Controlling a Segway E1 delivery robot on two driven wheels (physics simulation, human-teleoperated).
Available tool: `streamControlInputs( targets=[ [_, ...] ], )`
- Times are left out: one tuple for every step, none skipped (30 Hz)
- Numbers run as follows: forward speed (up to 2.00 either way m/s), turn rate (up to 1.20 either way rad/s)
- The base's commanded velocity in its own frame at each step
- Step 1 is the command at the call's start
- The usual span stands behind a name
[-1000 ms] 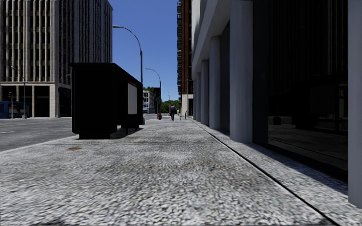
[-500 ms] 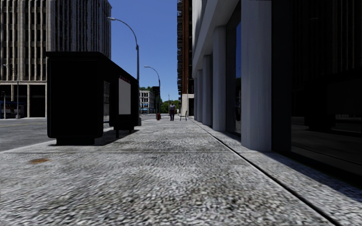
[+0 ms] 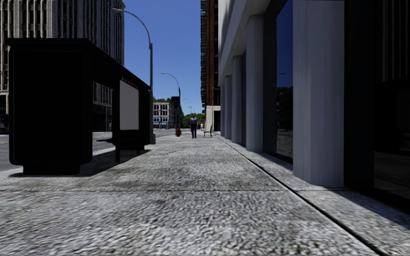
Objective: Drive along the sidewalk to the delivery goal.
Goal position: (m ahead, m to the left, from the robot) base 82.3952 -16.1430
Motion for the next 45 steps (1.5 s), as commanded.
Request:
streamControlInputs(
  targets=[
    [2.00, 0.00],
    [2.00, 0.00],
    [2.00, 0.00],
    [2.00, 0.00],
    [2.00, 0.00],
    [2.00, 0.00],
    [2.00, 0.00],
    [2.00, 0.00],
    [2.00, 0.00],
    [2.00, 0.00],
    [2.00, 0.00],
    [2.00, 0.00],
    [2.00, 0.00],
    [2.00, 0.00],
    [2.00, 0.00],
    [2.00, 0.00],
    [2.00, 0.00],
    [2.00, 0.00],
    [2.00, 0.00],
    [2.00, 0.00],
    [2.00, 0.00],
    [2.00, 0.00],
    [2.00, 0.00],
    [2.00, 0.00],
    [2.00, 0.00],
    [2.00, 0.00],
    [2.00, 0.00],
    [2.00, 0.00],
    [2.00, 0.00],
    [2.00, 0.00],
    [2.00, 0.00],
    [2.00, 0.00],
    [2.00, 0.00],
    [2.00, 0.00],
    [2.00, 0.00],
    [2.00, 0.00],
    [2.00, 0.00],
    [2.00, 0.00],
    [2.00, -0.13],
    [2.00, -0.13],
    [2.00, -0.20],
    [2.00, -0.24],
    [2.00, -0.27],
    [2.00, -0.27],
    [2.00, -0.27]
  ],
)
